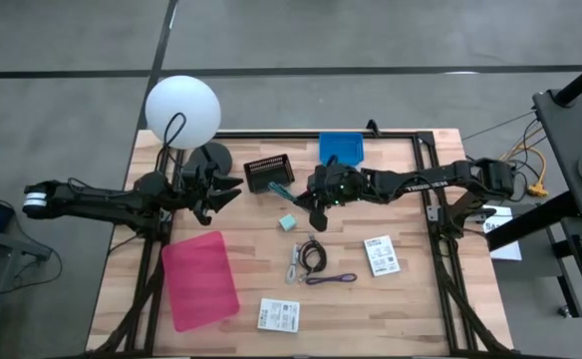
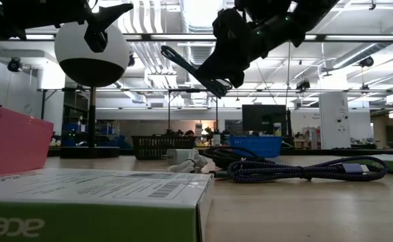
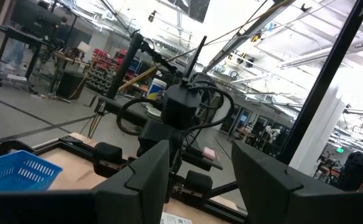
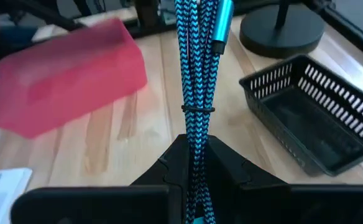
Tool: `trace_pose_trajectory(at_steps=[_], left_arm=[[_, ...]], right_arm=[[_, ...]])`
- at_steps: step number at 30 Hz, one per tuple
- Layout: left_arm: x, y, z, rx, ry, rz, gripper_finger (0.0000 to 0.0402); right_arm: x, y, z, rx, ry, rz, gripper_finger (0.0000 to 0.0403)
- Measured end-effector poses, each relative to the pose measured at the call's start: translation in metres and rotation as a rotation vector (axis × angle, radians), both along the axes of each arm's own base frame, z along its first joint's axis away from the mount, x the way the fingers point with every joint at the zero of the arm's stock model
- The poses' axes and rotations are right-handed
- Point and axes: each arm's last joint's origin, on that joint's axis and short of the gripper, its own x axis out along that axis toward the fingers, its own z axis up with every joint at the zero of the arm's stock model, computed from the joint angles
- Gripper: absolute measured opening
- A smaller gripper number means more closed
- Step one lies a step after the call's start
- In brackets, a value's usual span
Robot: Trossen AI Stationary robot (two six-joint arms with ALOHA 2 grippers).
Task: Pick and place items into bin
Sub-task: Put the blue patterned charger cable into the light pink bin
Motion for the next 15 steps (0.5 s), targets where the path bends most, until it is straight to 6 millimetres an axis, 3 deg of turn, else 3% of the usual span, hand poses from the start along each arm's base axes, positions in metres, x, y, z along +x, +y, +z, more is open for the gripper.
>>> trace_pose_trajectory(at_steps=[15], left_arm=[[0.0052,0.0003,-0.0046,-0.002,0.032,0.000,0.0160]], right_arm=[[0.0030,0.0003,0.0086,0.012,-0.233,-0.013,0.0029]])
